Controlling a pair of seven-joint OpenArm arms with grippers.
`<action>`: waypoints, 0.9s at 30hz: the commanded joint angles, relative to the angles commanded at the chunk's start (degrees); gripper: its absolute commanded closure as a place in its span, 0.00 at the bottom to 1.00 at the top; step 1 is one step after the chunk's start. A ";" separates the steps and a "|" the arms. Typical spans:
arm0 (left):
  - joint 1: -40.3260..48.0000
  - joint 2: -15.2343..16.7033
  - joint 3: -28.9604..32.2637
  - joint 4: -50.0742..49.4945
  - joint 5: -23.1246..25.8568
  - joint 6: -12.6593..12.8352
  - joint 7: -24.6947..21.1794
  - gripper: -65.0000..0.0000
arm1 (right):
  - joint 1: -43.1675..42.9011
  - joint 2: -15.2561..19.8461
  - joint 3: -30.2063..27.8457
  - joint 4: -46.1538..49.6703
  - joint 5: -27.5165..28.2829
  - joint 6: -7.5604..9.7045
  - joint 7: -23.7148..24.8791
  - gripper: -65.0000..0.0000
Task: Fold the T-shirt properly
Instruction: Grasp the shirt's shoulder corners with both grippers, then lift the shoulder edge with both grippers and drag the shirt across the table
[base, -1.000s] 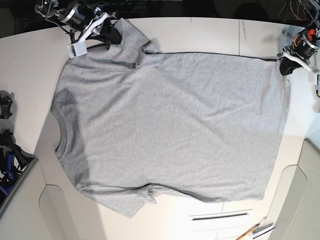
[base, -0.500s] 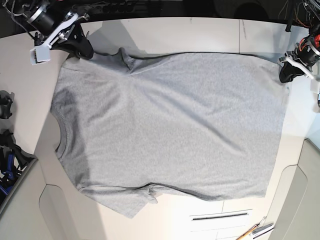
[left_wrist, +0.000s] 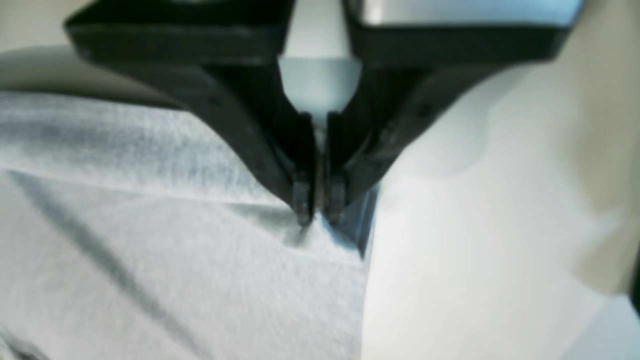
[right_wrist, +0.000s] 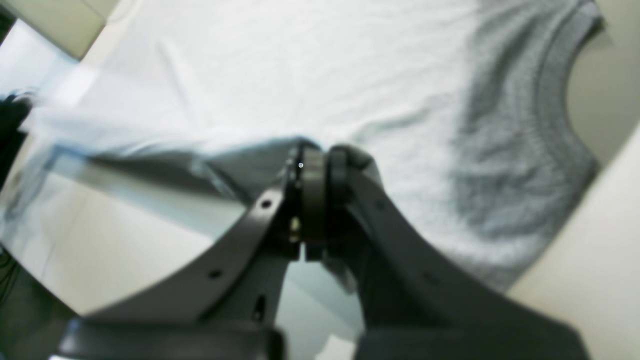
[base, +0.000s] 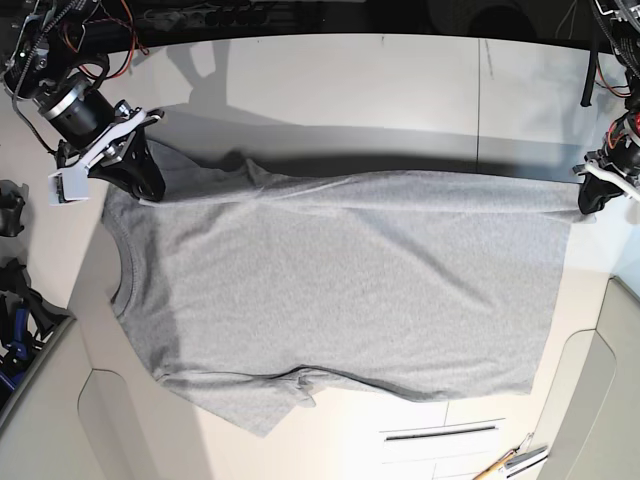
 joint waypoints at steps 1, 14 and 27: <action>-1.64 0.00 0.00 -1.75 0.00 0.00 0.00 1.00 | 1.77 0.24 -0.04 -1.95 0.00 0.04 0.00 1.00; -18.05 -0.44 9.14 -19.96 8.13 0.00 -7.30 1.00 | 22.69 2.80 -0.90 -25.62 -2.99 0.26 0.04 1.00; -20.74 -0.42 9.38 -24.39 8.83 0.00 -8.98 0.58 | 29.07 2.78 -8.24 -38.01 -14.53 -0.94 7.13 0.85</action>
